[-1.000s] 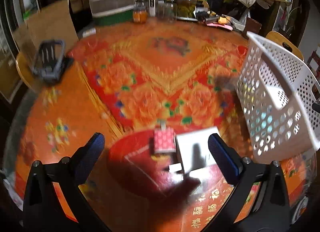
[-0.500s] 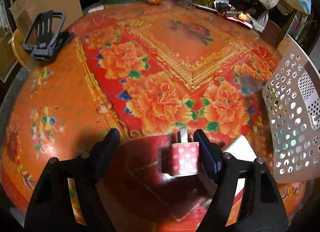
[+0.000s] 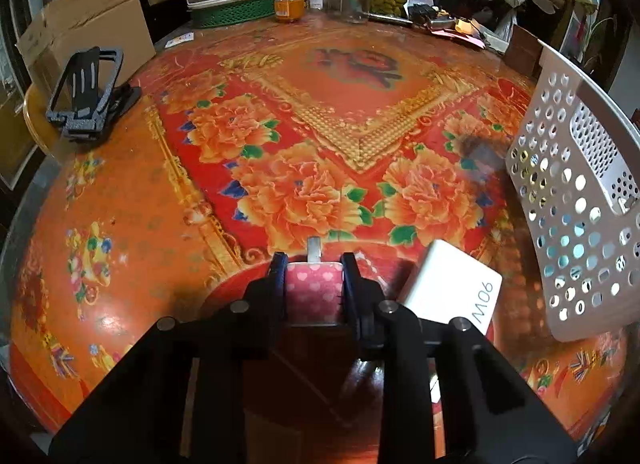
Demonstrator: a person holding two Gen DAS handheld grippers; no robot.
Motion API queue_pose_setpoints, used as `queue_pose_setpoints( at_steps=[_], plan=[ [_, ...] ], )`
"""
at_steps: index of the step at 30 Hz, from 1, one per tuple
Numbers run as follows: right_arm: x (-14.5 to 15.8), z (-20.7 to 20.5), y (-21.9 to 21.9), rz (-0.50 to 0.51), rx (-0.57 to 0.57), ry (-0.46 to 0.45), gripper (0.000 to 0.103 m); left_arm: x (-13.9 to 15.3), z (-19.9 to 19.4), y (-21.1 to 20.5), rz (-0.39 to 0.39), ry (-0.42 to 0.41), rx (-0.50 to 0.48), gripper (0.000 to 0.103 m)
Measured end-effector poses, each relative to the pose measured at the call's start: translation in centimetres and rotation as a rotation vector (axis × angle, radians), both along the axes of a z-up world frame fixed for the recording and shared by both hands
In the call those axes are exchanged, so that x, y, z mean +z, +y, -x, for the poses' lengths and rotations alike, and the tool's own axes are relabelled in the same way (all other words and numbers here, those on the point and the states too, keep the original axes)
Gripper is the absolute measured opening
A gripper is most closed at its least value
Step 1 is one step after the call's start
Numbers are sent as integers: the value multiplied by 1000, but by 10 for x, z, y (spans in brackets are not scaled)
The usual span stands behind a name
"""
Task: Organize rigid objects
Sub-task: 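Grasp the pink-patterned box with the left tool, then carry the pink-patterned box into the basket with the left tool and release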
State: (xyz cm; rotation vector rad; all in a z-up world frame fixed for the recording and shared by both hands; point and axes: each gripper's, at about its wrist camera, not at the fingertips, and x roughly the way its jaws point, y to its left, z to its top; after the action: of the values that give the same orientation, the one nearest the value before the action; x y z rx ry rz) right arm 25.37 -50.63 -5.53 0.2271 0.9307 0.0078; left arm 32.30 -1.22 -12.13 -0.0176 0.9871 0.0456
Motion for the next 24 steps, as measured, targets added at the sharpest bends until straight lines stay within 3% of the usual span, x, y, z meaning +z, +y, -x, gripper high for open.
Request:
queue_pose_setpoints(
  at_steps=[7,11,18,24],
  plan=[
    [0,0,0,-1,-2,0,26,48,-12,34,-28,-81,91,24],
    [0,0,1,2,1,-2,26,83,-16,51,-89,-120,141,24],
    [1,-2,3,3,0,0,26,118,-23,51,-150,-153,122,24],
    [2,-3,4,4,2,-2,26,135,-31,11,-196,-184,36,24]
  ],
)
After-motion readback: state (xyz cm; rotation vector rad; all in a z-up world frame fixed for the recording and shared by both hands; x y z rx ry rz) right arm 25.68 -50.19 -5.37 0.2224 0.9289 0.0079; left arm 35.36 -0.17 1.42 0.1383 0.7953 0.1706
